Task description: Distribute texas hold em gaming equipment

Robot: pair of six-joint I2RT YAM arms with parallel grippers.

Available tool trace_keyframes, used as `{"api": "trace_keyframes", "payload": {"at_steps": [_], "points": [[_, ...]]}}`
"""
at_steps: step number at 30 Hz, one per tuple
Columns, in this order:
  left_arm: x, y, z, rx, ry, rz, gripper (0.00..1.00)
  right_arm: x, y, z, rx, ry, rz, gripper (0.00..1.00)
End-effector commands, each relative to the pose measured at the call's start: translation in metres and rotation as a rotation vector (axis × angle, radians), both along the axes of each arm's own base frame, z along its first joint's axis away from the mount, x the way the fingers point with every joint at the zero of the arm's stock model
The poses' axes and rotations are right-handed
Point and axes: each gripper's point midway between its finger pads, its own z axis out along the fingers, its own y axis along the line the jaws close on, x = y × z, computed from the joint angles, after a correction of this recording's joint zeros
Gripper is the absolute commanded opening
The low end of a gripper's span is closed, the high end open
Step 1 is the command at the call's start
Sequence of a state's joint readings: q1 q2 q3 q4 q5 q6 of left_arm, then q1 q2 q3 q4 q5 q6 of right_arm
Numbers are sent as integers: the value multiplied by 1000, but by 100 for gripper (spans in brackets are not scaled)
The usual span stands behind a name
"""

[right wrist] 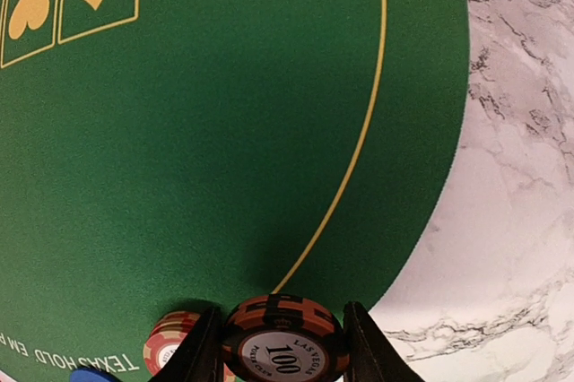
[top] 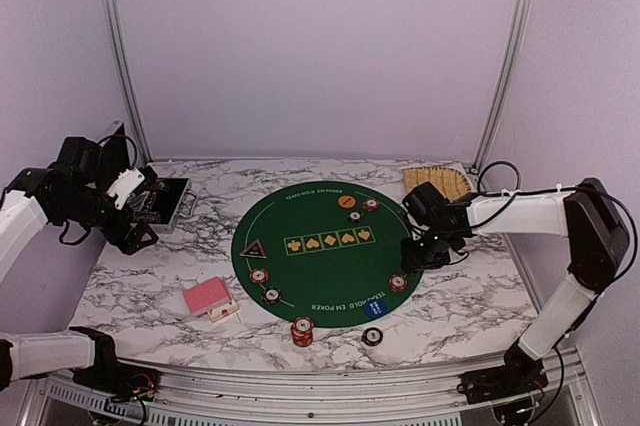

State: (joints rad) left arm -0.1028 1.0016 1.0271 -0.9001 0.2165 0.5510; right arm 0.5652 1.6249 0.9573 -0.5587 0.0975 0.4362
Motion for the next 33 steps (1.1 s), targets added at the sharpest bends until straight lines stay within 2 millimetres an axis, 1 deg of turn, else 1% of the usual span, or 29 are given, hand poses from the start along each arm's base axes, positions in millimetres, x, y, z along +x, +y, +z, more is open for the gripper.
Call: {"api": "trace_keyframes", "payload": {"at_steps": [1, 2, 4, 9, 11, 14, 15, 18, 21, 24, 28, 30, 33], "points": [[-15, -8, -11, -7, 56, -55, 99, 7, 0, -6, 11, -9, -1, 23], [-17, -9, -12, -6, 60, -60, 99, 6, 1, -8, 12, -3, 0, 23], [-21, -11, -15, -5, 73, -75, 99, 4, 1, -12, 17, 10, 1, 28], [-32, -20, -23, -21, 106, -127, 99, 1, -2, -16, -1, 22, 0, 49], [-36, -24, -27, -20, 123, -147, 99, 2, -3, -13, -8, 17, -3, 60], [-43, -30, -36, -21, 159, -176, 99, 5, -5, -5, -19, 5, -12, 72], [-46, -32, -40, -18, 174, -187, 99, 7, -6, -1, -22, -1, -16, 75], [-53, -37, -53, 4, 210, -222, 99, 10, -7, 14, -25, -24, -27, 80], [-61, -44, -68, 15, 264, -253, 99, 15, -9, 37, -22, -64, -38, 84], [-63, -50, -77, 40, 305, -286, 99, 20, -7, 63, 0, -107, -52, 89], [-66, -59, -94, 103, 328, -341, 99, 23, 0, 89, 59, -145, -58, 99], [-65, -63, -103, 132, 330, -359, 99, 23, 4, 97, 89, -153, -54, 99], [-63, -69, -115, 167, 328, -369, 99, 22, 11, 102, 109, -158, -51, 99]]}}
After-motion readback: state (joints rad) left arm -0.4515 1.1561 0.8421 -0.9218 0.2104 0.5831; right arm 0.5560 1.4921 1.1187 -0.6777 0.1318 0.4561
